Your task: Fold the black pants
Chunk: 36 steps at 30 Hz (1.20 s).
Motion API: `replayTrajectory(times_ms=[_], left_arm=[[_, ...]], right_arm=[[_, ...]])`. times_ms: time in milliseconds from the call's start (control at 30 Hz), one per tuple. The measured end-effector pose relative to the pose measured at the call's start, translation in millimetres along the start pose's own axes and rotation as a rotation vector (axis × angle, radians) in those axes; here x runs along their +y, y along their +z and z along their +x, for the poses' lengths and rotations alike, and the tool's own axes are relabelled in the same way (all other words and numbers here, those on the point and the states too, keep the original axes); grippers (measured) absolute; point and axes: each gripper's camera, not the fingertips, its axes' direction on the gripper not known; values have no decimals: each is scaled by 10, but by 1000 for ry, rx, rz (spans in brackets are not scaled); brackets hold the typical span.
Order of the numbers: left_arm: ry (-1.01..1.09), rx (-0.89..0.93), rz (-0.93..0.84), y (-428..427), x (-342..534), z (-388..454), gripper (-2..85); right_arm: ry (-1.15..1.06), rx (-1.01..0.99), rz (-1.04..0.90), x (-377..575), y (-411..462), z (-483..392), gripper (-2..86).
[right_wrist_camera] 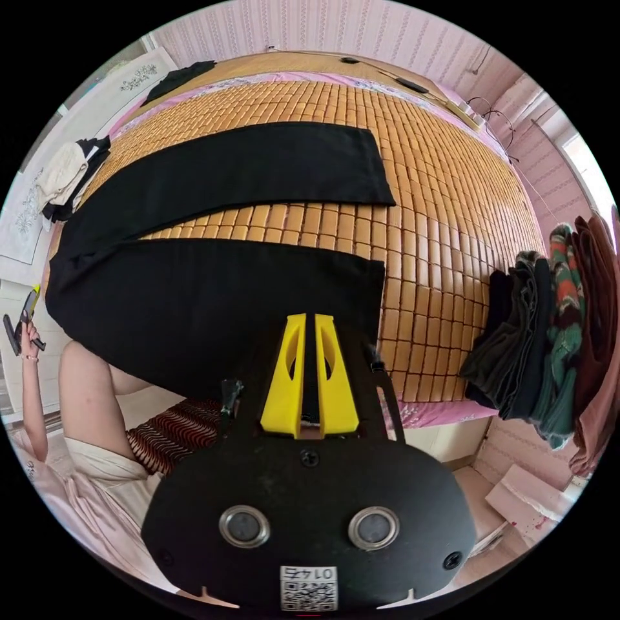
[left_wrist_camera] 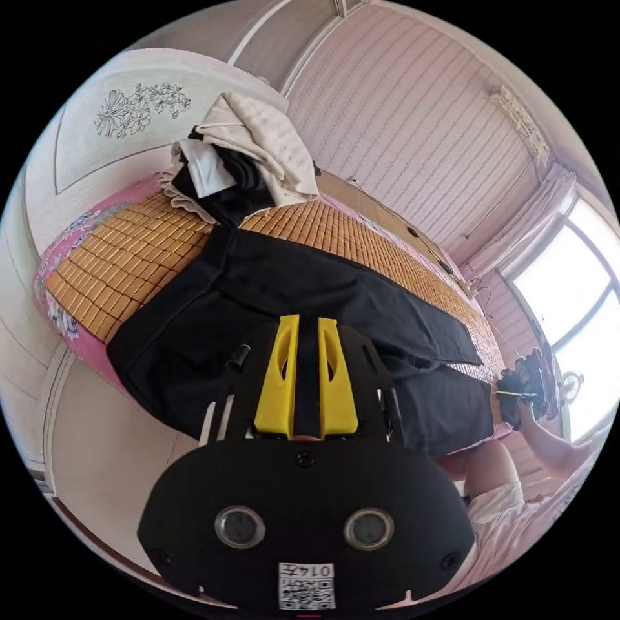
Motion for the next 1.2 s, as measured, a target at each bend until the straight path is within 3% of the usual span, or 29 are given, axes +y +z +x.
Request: replayTrajectory(times_ms=[167,400,533,700,833,967,1100,1200], left_arm=[[113,13,-127,824,-541,631,50],[102,-98,-312,1831,-795,963,29],[122,-138,-293,2027,-877,1048,1],[127,-118,-280,1994,-901,1175,25],[392,-23,-218,1622,-594,1756,37],[651,127,-316,1551,6,2492,46],[733,188,-404,1761,373,3003,56],[769,203,-444,1957,568,3348,60]], right_arm=[[24,-6,75,-450,44,258,-3],[90,-15,45,-969,453,618,-8],[108,-80,81,-1027,564,830,-9],[105,-123,137,-808,459,1067,-7],[77,-151,225,-60,175,1323,8],[111,-74,176,517,193,1519,53],[134,-177,154,716,385,1664,81],[125,-212,143,661,544,1719,54]])
